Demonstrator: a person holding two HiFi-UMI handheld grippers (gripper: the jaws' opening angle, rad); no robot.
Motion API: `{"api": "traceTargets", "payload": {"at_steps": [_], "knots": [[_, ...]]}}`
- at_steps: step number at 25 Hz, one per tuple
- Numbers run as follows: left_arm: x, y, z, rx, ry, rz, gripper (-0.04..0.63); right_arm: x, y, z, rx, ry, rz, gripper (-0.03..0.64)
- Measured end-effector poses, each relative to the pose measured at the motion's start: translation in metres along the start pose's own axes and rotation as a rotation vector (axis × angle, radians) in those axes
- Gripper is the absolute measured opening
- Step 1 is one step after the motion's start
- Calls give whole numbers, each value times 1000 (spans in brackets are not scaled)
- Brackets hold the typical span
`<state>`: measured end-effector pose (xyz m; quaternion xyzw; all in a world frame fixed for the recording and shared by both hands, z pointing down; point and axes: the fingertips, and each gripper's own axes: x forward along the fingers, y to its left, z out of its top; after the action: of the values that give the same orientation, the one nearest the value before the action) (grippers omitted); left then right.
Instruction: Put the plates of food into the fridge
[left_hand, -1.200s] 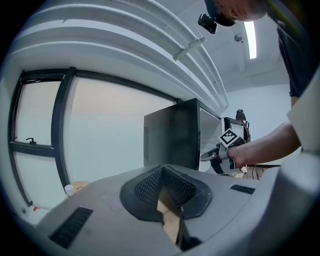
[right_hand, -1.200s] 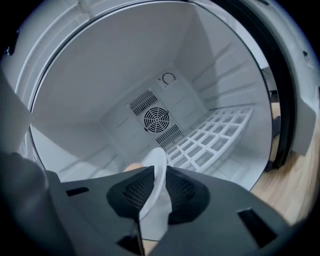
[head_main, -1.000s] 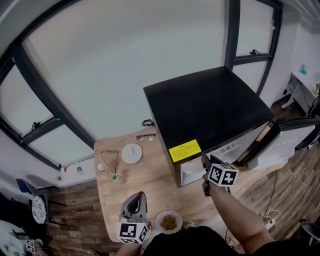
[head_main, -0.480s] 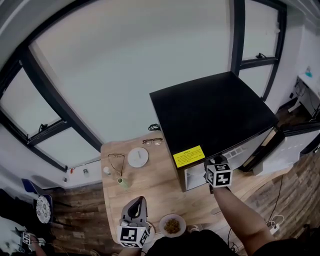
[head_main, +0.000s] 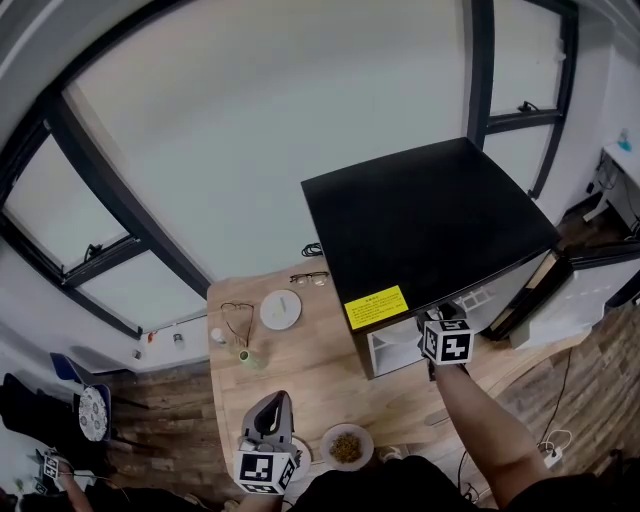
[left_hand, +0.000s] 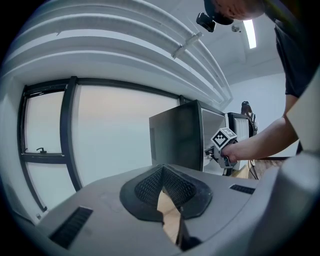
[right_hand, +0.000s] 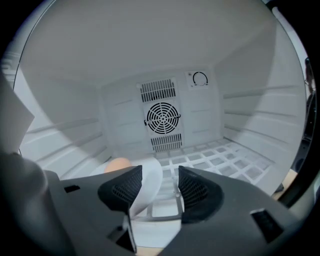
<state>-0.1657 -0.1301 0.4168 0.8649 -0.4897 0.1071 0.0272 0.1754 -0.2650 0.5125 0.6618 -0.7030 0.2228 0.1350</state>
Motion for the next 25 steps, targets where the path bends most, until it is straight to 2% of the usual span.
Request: {"api": "traceTargets", "payload": {"at_steps": [7, 13, 16, 20, 25], "knots": [[-1, -10, 3, 6, -3, 10, 3, -10, -1, 7, -28, -63, 12, 225], [-4, -14, -4, -55, 4, 32, 3, -29, 12, 23, -157, -156, 55, 225], [-7, -19, -9, -57, 22, 35, 3, -38, 18, 28, -199, -201, 77, 224], [-15, -19, -12, -42, 18, 53, 3, -45, 27, 25, -210, -231, 112, 225], [-27, 0, -21, -59, 21, 89, 3, -68, 53, 12, -171, -254, 190, 224]]}}
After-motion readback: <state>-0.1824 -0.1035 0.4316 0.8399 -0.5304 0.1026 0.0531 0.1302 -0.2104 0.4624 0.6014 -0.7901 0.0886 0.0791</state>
